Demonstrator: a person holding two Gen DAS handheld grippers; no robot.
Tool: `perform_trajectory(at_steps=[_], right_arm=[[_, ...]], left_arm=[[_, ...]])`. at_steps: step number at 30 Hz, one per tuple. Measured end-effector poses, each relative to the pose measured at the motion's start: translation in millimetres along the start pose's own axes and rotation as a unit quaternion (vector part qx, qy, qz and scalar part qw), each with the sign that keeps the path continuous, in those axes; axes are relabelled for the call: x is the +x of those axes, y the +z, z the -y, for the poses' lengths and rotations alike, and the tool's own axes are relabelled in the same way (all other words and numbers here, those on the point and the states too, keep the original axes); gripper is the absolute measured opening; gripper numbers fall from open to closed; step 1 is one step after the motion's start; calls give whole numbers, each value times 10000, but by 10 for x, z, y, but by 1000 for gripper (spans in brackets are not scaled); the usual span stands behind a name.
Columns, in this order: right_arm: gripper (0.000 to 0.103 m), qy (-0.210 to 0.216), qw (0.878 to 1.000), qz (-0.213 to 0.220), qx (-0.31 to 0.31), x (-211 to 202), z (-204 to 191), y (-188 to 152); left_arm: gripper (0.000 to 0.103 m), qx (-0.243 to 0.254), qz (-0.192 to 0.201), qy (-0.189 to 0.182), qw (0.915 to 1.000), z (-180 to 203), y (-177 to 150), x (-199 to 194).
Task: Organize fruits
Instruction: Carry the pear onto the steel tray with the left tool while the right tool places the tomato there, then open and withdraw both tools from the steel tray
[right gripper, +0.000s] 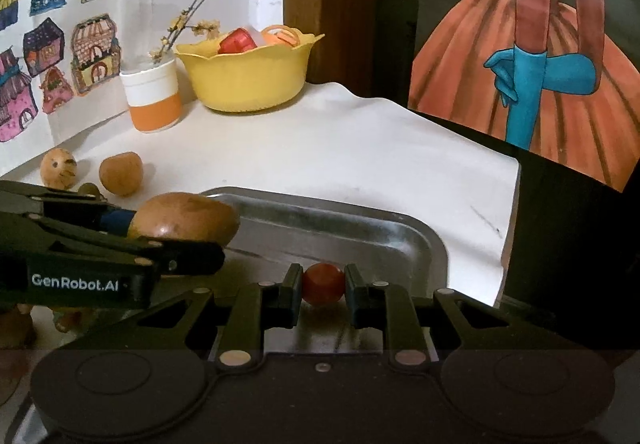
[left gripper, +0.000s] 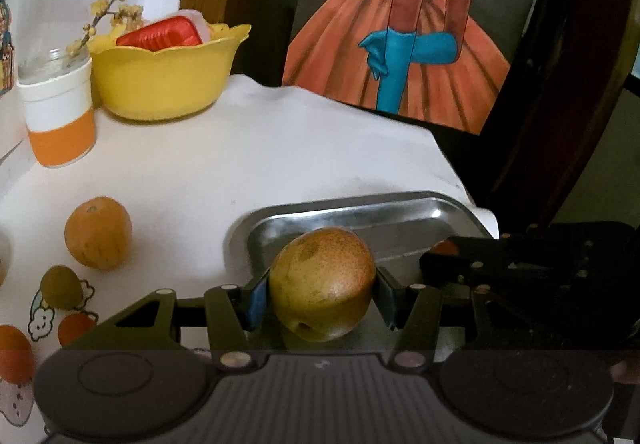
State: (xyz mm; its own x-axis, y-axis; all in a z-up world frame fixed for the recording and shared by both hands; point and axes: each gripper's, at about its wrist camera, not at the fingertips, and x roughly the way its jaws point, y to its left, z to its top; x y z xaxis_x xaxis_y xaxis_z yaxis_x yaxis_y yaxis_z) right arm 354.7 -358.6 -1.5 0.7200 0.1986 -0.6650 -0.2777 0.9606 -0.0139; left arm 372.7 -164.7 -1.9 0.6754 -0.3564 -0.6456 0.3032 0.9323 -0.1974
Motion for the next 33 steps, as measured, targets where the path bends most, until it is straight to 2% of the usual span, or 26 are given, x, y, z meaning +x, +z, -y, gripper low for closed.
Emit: perform_trajectory(at_steps=[7, 11, 16, 20, 23, 25, 30, 33], right_arm=[[27, -54, 9999, -131, -35, -21, -4, -42], [37, -85, 9999, -72, 54, -104, 4, -79], [59, -272, 9995, 141, 14, -281, -33, -128], [69, -477, 9980, 393, -152, -469, -126, -147], [79, -563, 9962, 624, -247, -640, -202, -149], [87, -626, 9945, 778, -314, -761, -262, -159], [100, -688, 9902, 1133, -437, -1079, -435, -176], [102, -646, 9880, 1341, -416, -1270, -529, -197]], left_arm=[[58, 7, -125, 58, 9999, 36, -9, 0], [58, -12, -131, 91, 9999, 49, -16, -55], [68, -81, 186, 103, 9997, 43, 25, -259], [76, -110, 442, 126, 9989, 49, 44, -457], [85, -163, 683, 186, 9974, 40, 33, -637], [96, -220, 864, 233, 9957, 26, 13, -769], [102, -368, 1219, 332, 9913, -10, -14, -1100], [103, -435, 1467, 417, 9873, -37, -21, -1318]])
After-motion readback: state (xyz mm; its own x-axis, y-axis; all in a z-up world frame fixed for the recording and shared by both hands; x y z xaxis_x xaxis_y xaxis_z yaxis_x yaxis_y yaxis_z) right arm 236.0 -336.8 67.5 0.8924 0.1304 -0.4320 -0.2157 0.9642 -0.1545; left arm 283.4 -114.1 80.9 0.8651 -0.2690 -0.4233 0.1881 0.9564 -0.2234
